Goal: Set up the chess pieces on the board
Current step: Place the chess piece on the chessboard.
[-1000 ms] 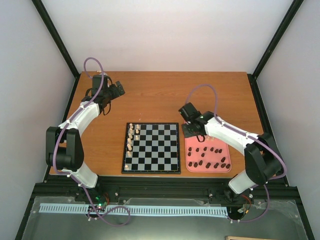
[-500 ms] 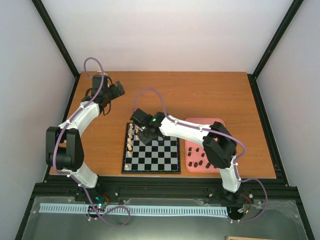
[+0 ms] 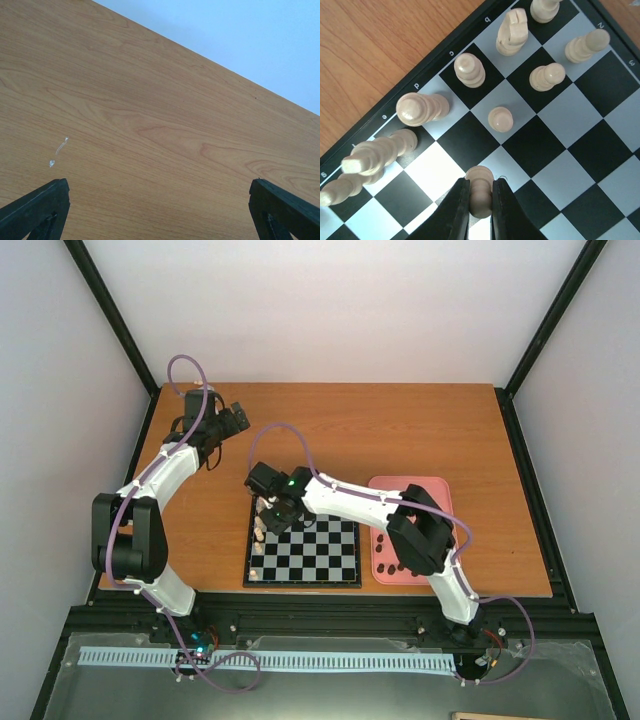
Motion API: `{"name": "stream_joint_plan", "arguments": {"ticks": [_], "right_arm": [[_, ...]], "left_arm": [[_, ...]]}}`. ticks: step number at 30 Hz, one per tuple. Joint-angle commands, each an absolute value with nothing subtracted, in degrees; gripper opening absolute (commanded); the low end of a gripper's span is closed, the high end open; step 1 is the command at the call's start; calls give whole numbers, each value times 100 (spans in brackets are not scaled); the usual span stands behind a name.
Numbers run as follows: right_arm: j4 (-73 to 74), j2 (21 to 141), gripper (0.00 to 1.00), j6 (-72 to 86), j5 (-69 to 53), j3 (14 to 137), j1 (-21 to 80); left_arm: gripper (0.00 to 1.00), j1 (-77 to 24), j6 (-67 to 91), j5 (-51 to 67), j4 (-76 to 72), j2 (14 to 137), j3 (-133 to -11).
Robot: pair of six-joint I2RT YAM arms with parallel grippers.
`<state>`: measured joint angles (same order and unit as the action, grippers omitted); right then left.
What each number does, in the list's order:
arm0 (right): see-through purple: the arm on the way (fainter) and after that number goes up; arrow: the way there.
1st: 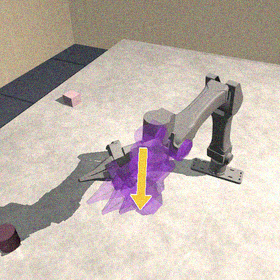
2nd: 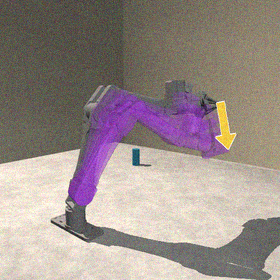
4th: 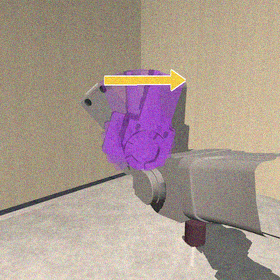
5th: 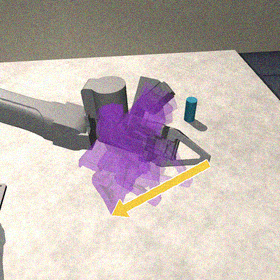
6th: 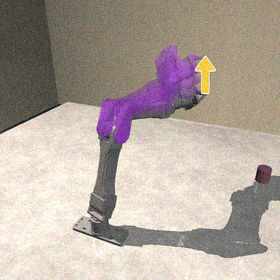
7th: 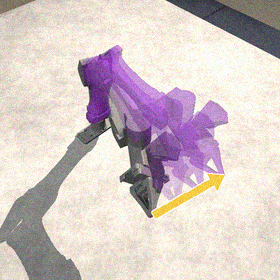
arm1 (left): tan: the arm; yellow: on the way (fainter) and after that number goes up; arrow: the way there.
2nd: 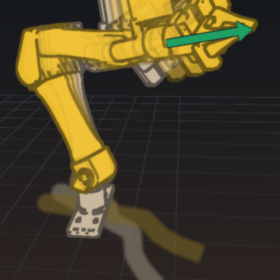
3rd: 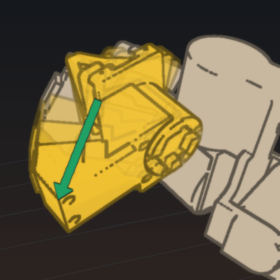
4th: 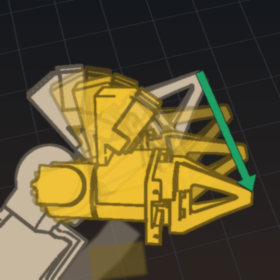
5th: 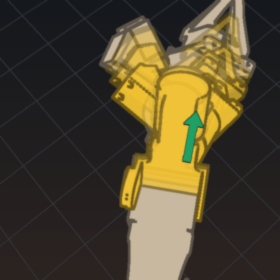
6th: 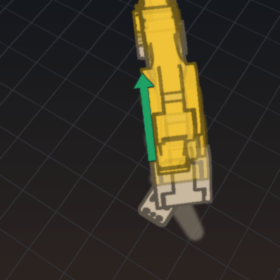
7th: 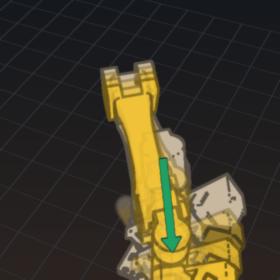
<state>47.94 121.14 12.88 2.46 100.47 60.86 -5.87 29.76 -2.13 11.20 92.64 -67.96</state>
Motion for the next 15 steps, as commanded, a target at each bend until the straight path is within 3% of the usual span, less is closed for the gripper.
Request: {"name": "stream_joint_plan", "arguments": {"ticks": [1,15], "right_arm": [[4864,12340,7,1188,109,10291,6157],[4928,12675,8,1104,4,10594,6163]], "left_arm": [[100,-545,2941,-285,1081,9224,-6899],[100,-546,2937,-299,1081,9241,-6906]]}}
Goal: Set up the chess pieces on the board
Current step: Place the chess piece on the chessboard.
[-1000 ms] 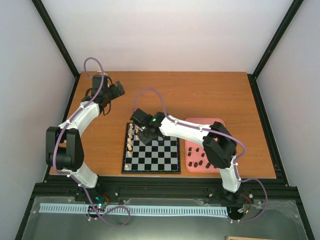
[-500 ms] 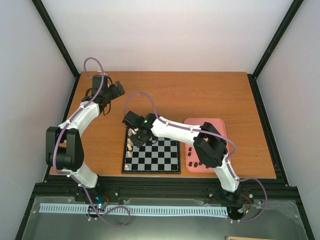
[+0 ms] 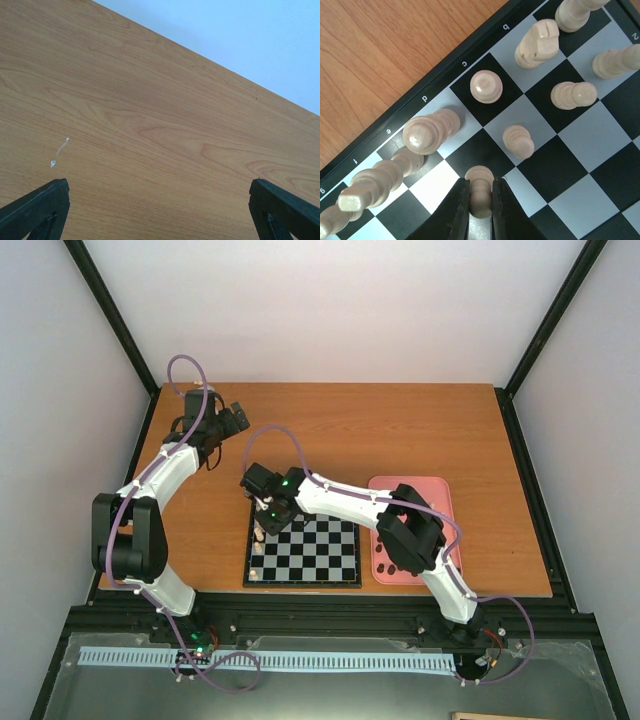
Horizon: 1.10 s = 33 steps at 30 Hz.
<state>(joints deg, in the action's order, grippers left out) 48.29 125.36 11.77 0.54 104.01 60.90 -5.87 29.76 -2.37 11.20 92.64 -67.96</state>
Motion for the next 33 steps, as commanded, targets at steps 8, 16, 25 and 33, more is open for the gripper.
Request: {"name": "stream_joint_plan", "arguments": {"ticks": [8,16,25,33], "right_arm": [[4926,12745,8,1091,-31,10622,6170],[4956,12838,9,1090,-12,10663,6174],[4931,12870,10,1084,12,10699,6170],[5027,12919,15,1071,88,10762,6171]], "left_arm": [[100,-549,2936,-300,1081,9242,-6908],[100,-546,2936,-308,1090,9235,-6904],[100,-545,2938,-307,1081,9226,-6899],[100,-545,2936,-308,1081,9243,-6906]]}}
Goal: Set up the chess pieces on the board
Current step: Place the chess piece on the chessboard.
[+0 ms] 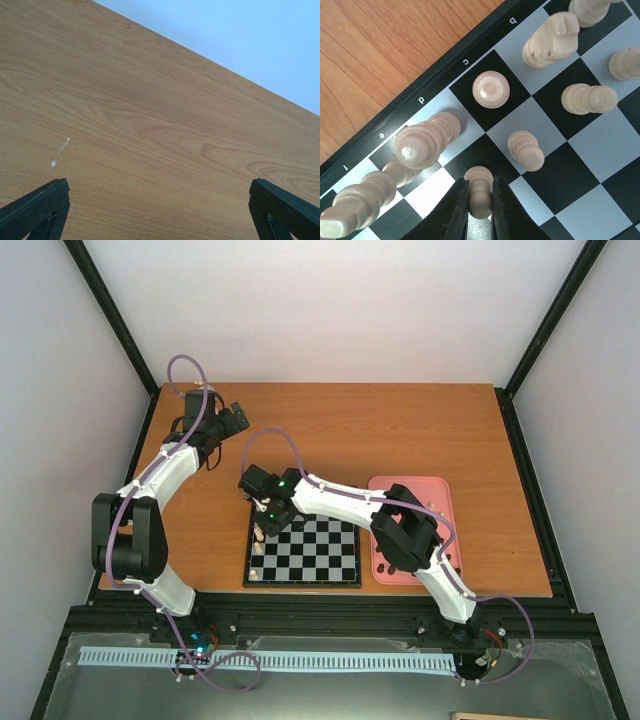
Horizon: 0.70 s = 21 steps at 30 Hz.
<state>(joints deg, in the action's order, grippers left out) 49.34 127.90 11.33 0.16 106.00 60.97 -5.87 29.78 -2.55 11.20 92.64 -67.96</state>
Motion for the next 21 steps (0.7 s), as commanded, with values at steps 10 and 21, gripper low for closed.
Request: {"name": "stream_joint_plan", "arguments": {"ticks": [10,21], "right_arm": [[5066,12968,19,1042,88,10827,6170],[4953,12560,31,976,89,10636,6190]], "left_arm": [[100,-553,2927,-308,1086,9237,-6908],[100,-545,2927,-308,1090,9238,-6910]]}}
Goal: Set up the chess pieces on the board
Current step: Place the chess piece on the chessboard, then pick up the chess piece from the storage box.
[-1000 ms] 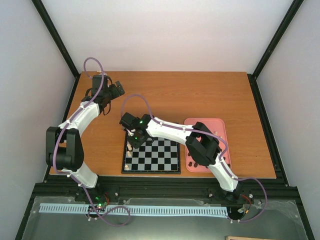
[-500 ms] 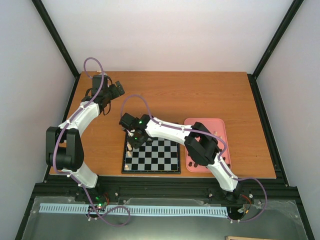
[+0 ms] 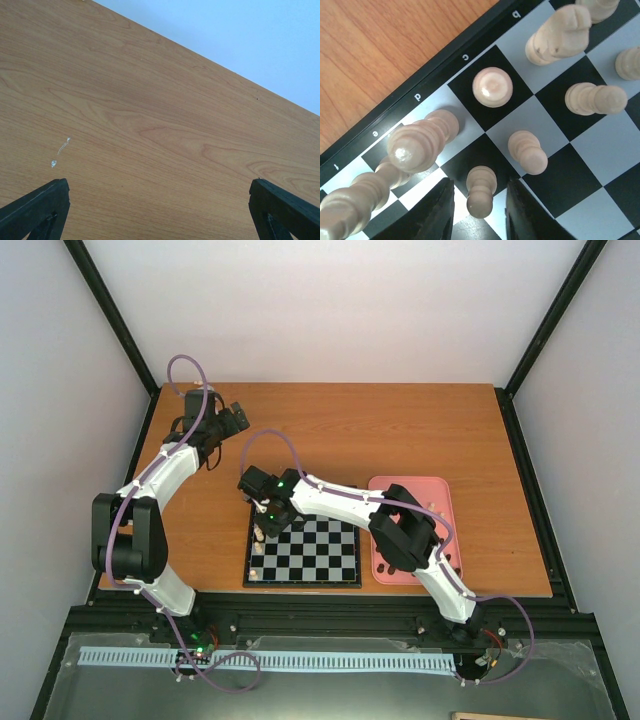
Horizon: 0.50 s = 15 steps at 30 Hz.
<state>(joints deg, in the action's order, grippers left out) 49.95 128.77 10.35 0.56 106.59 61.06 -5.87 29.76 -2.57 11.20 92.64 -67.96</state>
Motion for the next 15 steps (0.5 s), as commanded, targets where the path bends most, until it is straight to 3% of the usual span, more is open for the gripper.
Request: {"name": "stream_joint_plan", "arguments": {"ticks": [1,6,15], "right_arm": [[4906,12465,36,960,131,10557,6194],[4744,11959,46,982,366,10186,6196],[4746,10659,52,1420,1390,8777,5932]], "left_arm": [[100,-549,2927,-308,1090,9235,-6908],[100,-550,2927,-308,1090,9237,-6908],[100,-547,2926,-293,1090,9240,-6917]]}}
